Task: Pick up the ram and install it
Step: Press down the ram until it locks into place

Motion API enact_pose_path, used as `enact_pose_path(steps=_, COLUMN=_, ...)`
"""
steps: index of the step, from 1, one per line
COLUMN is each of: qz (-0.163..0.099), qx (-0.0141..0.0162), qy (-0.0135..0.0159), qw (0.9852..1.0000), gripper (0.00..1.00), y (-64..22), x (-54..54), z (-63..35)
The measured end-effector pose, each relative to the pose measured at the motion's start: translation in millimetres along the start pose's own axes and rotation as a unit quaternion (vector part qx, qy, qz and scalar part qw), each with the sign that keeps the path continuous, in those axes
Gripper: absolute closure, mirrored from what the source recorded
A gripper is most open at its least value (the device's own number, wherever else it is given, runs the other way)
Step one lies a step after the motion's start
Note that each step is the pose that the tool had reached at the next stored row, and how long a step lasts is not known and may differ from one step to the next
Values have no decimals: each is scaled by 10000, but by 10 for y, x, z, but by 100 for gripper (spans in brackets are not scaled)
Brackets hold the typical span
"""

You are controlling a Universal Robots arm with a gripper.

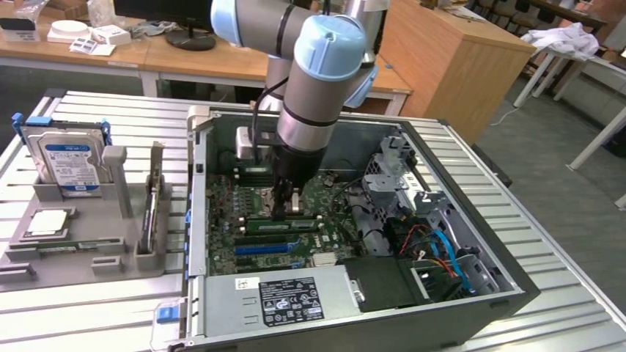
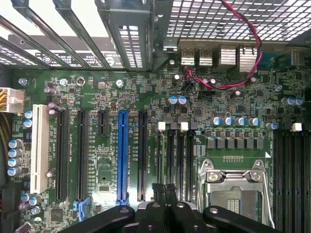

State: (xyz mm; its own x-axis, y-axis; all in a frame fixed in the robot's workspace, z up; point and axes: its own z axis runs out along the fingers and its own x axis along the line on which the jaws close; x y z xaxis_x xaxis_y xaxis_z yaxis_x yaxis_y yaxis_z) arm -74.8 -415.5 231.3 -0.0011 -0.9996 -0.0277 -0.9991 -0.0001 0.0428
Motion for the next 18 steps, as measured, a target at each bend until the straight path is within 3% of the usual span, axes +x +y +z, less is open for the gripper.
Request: enact_pose_path(steps=18, qz=0, qx=0, qy=1, qw=10000, gripper=89, y=-1, x=1, z=26)
